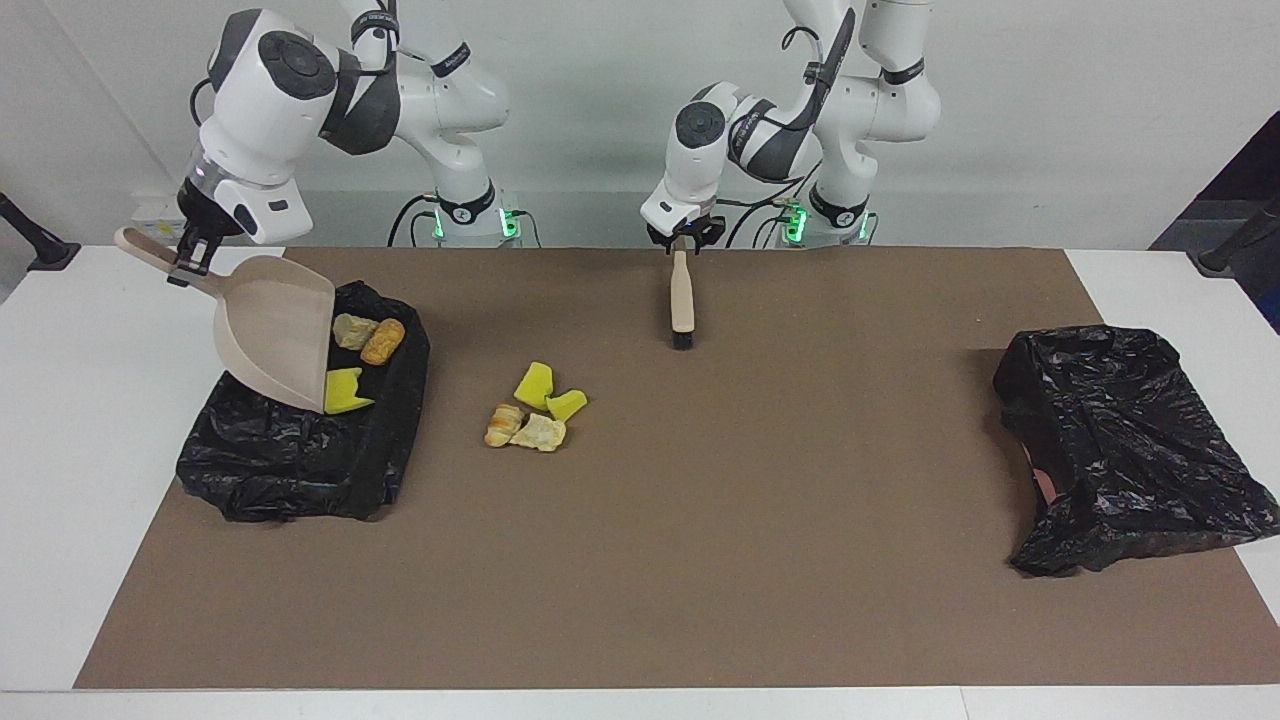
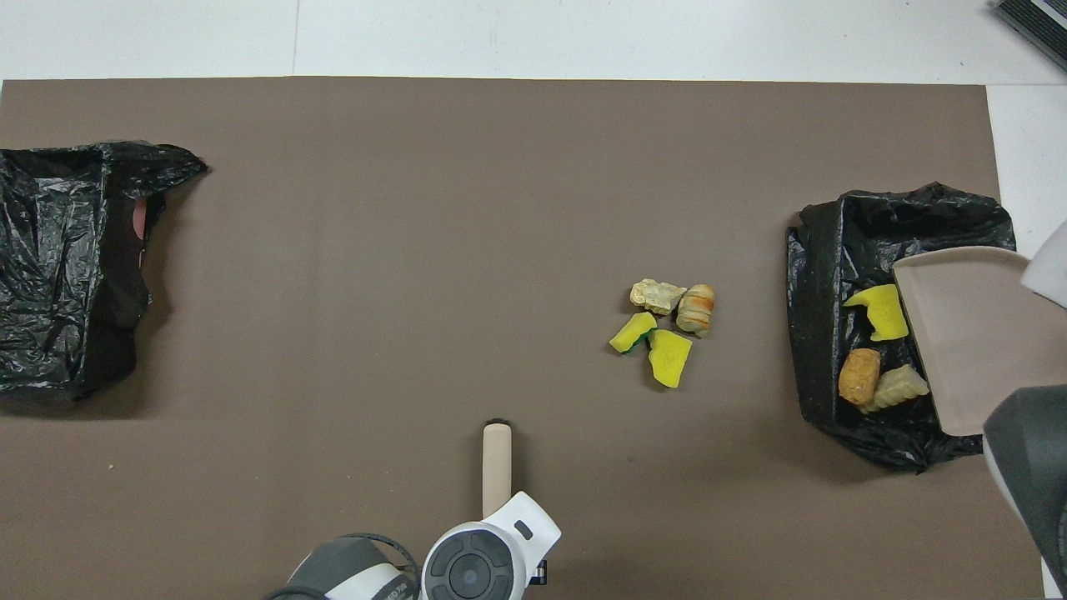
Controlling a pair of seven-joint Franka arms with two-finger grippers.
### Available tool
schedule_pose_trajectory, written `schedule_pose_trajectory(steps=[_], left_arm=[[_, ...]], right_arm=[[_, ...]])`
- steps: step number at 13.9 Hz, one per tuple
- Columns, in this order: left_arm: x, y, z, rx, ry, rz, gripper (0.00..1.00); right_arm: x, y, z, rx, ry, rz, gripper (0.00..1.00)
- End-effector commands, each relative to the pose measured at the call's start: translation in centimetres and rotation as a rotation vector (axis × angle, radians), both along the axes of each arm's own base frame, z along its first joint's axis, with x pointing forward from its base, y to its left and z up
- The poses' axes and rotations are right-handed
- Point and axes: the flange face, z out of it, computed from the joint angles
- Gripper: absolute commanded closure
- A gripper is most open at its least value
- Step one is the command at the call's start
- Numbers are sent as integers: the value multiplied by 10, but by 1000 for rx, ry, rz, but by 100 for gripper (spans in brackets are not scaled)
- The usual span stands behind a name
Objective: Sweep and dump trash in bin
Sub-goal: 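Tip the dustpan into the bag while the left gripper sets the brush down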
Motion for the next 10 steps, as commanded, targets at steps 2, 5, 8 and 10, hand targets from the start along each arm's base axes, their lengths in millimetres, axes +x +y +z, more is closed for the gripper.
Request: schedule_pose_trajectory(steps=[2, 5, 8, 10], left_arm=[[55, 18, 33, -72, -60, -36, 0], [114, 53, 68, -32, -164, -58, 0], [187, 118, 125, -20, -267, -128, 0], [221, 161, 165, -29, -300, -153, 0]], right_arm=[[-16, 6, 31, -30, 17, -19, 100], [-29, 20, 67, 98, -59, -195, 100], [-35, 47, 76, 258, -197, -436, 100], [-39, 77, 71, 380, -284, -616, 100]])
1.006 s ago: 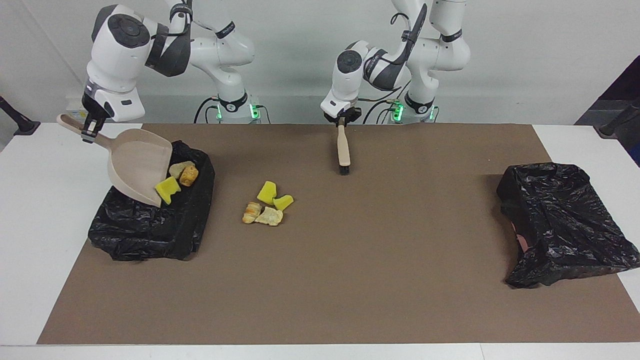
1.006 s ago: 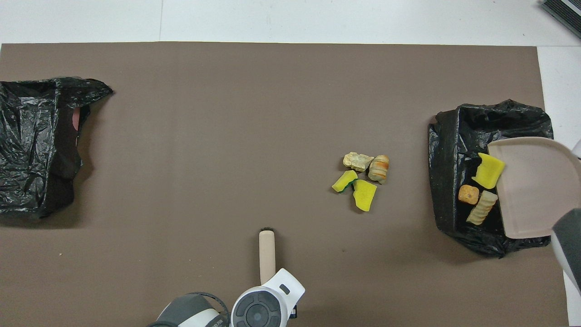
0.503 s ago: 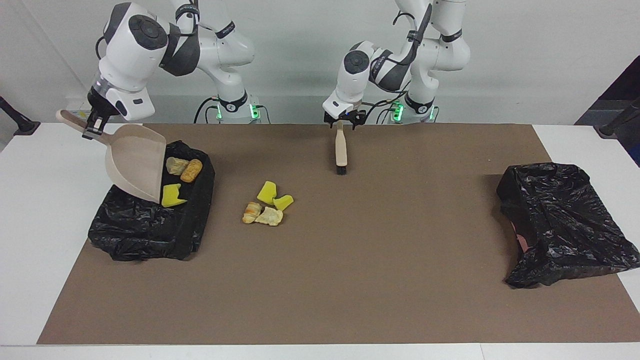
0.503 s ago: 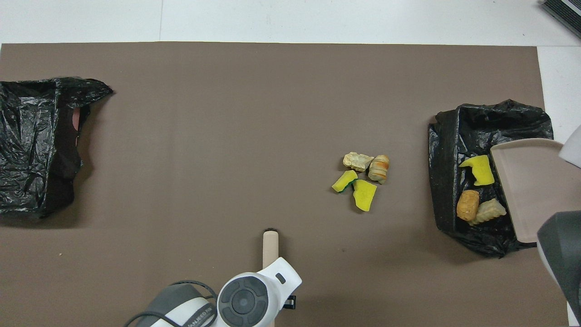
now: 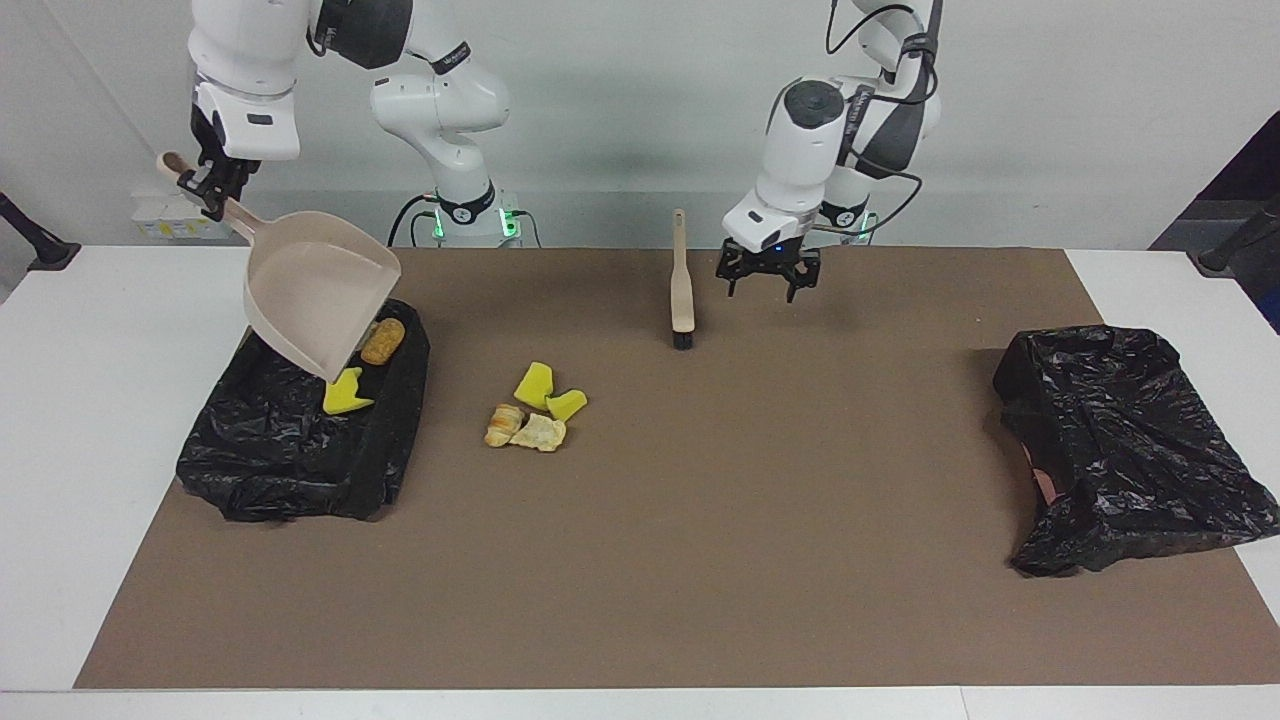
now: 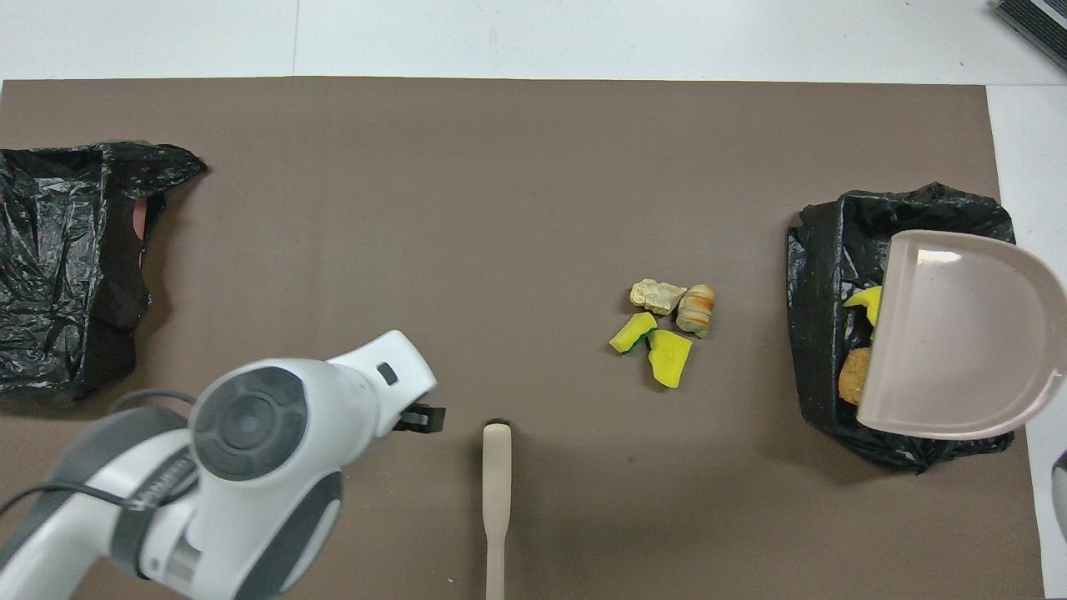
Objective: Sweep and dump trash in bin
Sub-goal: 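Return the dustpan to the table center with the right gripper and release it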
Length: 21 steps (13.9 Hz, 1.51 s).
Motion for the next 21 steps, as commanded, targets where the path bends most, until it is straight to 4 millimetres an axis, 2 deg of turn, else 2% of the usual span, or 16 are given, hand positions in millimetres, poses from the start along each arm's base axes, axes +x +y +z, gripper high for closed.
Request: schedule_pose_trajectory(steps=[1, 3, 5, 7, 9, 10, 11, 12, 13, 15, 16, 18, 20, 21], left_arm=[[38, 42, 55, 23, -18, -50, 0], [63, 75, 96, 19, -28, -11, 0], [71, 103, 127, 12, -46, -37, 0], [75, 132, 165, 8, -64, -76, 0], [79, 152, 190, 13, -51, -68, 0], [83, 160, 197, 15, -40, -59, 0], [89, 164, 203, 16, -32, -51, 0], [93, 169, 205, 18, -17, -44, 0], [94, 173, 205, 17, -12, -37, 0], [95, 178, 205, 18, -15, -26, 0], [93, 182, 206, 17, -16, -20, 0], [90, 183, 206, 35, -14, -21, 0], [90, 183, 205, 35, -15, -19, 0], [91, 191, 205, 37, -15, -5, 0]], right_arm=[[-2, 42, -5, 129, -99, -241, 100], [-2, 105, -20, 184, -173, -445, 100], [2, 151, -40, 244, -188, -605, 100], [12, 207, -65, 297, -237, -790, 100], [24, 266, -97, 332, -296, -958, 100], [29, 298, -123, 322, -293, -1034, 100], [38, 337, -128, 371, -306, -1077, 100], [51, 360, -141, 404, -291, -1127, 100], [69, 373, -144, 437, -290, -1180, 100], [94, 409, -166, 488, -331, -1190, 100], [99, 429, -182, 533, -319, -1186, 100], [104, 453, -222, 554, -345, -1185, 100], [105, 469, -249, 567, -396, -1192, 100], [105, 470, -258, 562, -407, -1176, 100]])
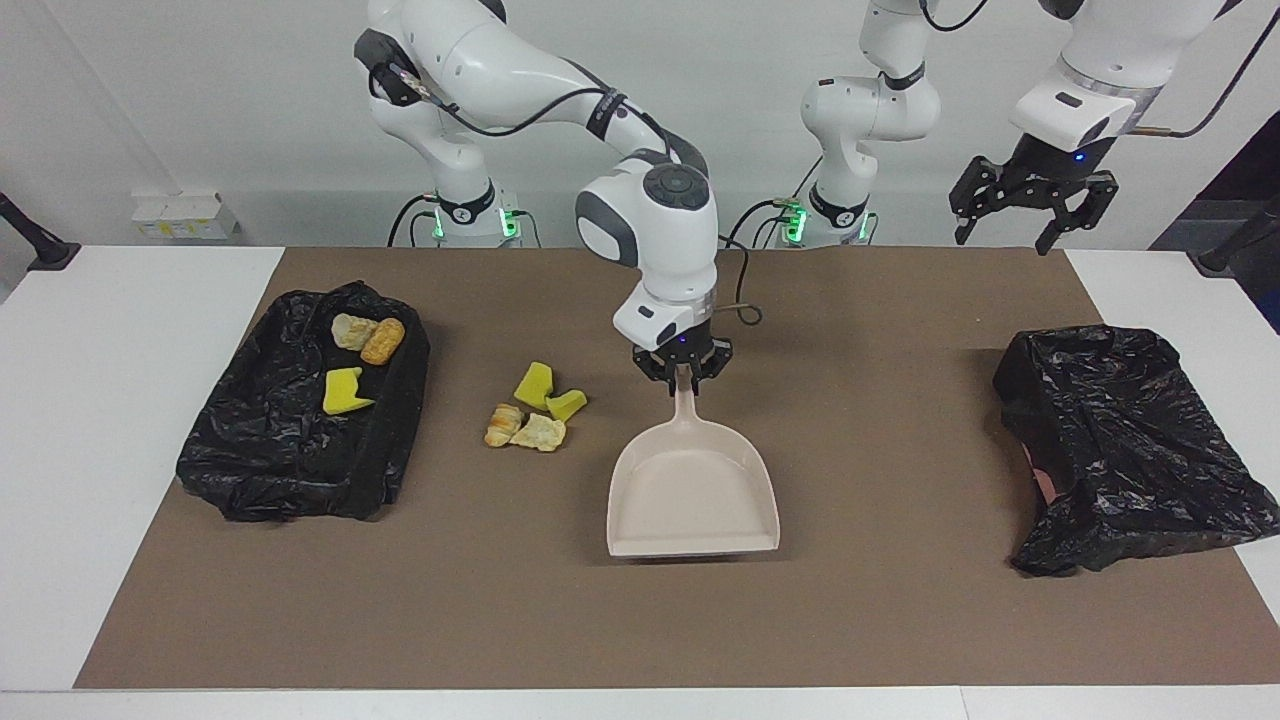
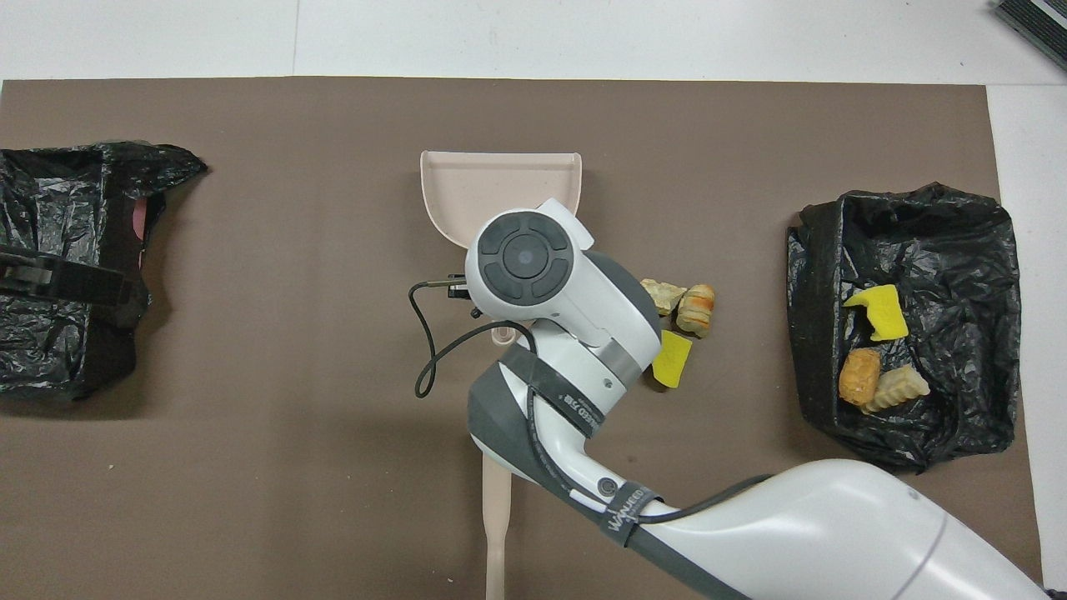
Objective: Sweep and dump trash in bin
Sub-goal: 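Return the dustpan to the table center with the right gripper and release it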
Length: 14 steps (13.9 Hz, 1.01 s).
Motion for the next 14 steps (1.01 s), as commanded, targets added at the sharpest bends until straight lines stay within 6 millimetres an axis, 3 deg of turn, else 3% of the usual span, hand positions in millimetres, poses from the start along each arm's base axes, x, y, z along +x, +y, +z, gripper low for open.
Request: schedule_pose_trajectory(steps=[1, 5, 7, 9, 11, 14], left_arm=[[0, 11, 5, 32, 7, 1, 0], [0, 8, 5, 33, 8, -5, 0], [-3, 5, 5, 24, 12, 0, 0], [-3, 6, 4, 25, 15, 3, 0], [-2, 5, 6, 24, 3, 2, 0], [-2, 1, 6, 22, -5, -9, 0]], right_arm=[[6, 10, -7, 12, -29, -11, 100], [5, 8, -19, 59, -41, 2, 73], [1, 7, -23, 52, -32, 9, 46], [-2, 8, -23, 45, -27, 15, 26], [-5, 8, -12, 30, -43, 24, 0], [-45, 11, 22, -33, -30, 53, 0]])
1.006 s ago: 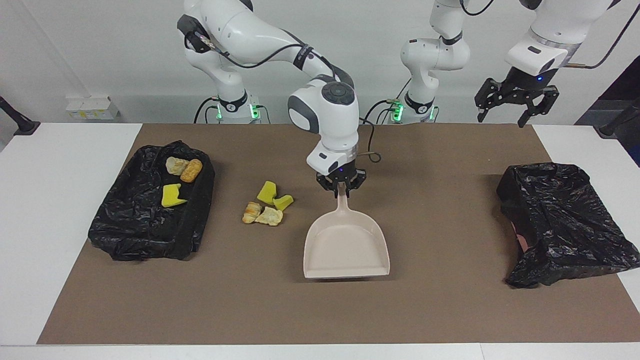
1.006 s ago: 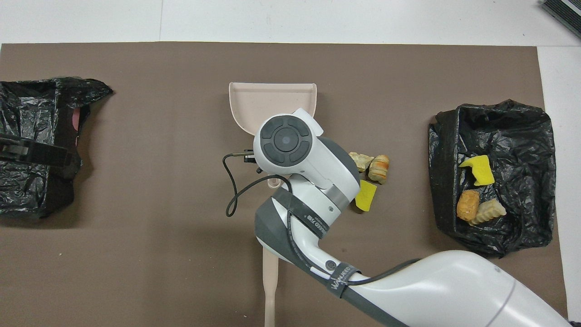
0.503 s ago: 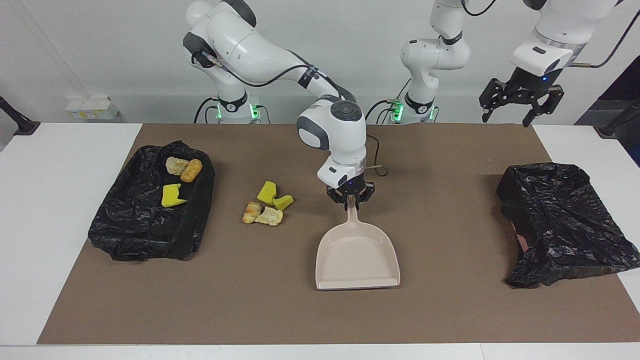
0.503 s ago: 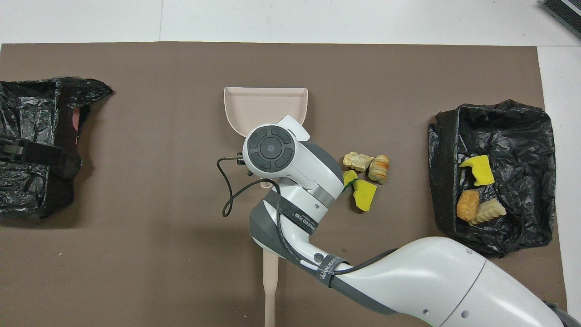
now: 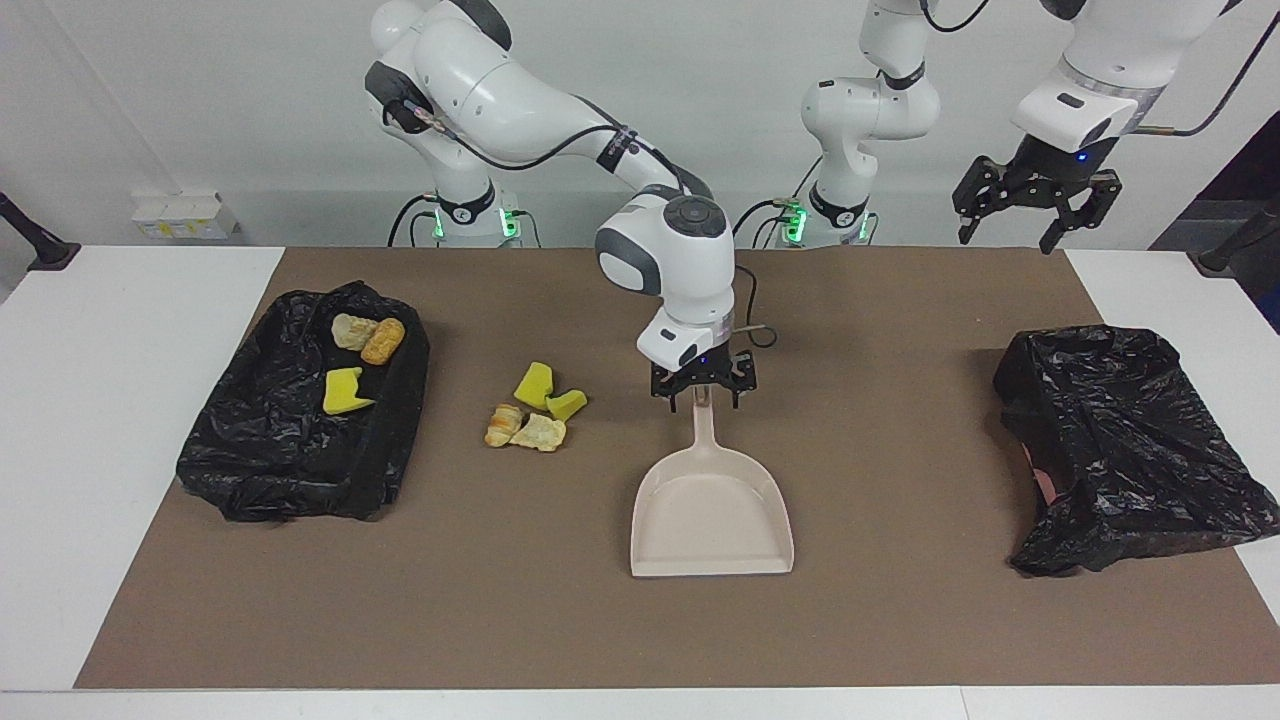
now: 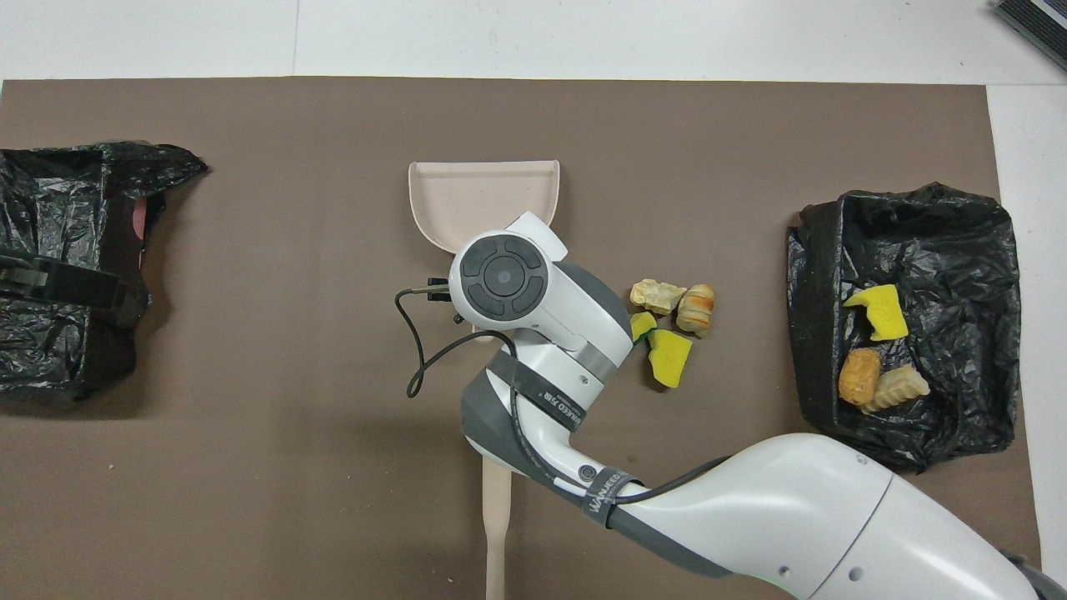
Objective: Sweep and dump trash in bin
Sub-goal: 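Return the dustpan to the table center with the right gripper and release it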
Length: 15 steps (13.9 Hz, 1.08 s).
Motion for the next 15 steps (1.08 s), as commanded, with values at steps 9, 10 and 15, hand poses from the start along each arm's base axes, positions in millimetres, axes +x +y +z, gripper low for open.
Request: schedule_pose_trajectory(steps=[9, 10, 15], left_arm=[[45, -110, -63, -32, -64, -54, 0], [45, -125, -76, -33, -69, -74, 0], [38, -202, -151, -30, -70, -32, 0]], right_arm=[[-205, -8, 51, -81, 251, -13, 0], [-223, -15, 42, -77, 260, -2, 0], [-295, -20, -21, -15, 254, 24, 0]])
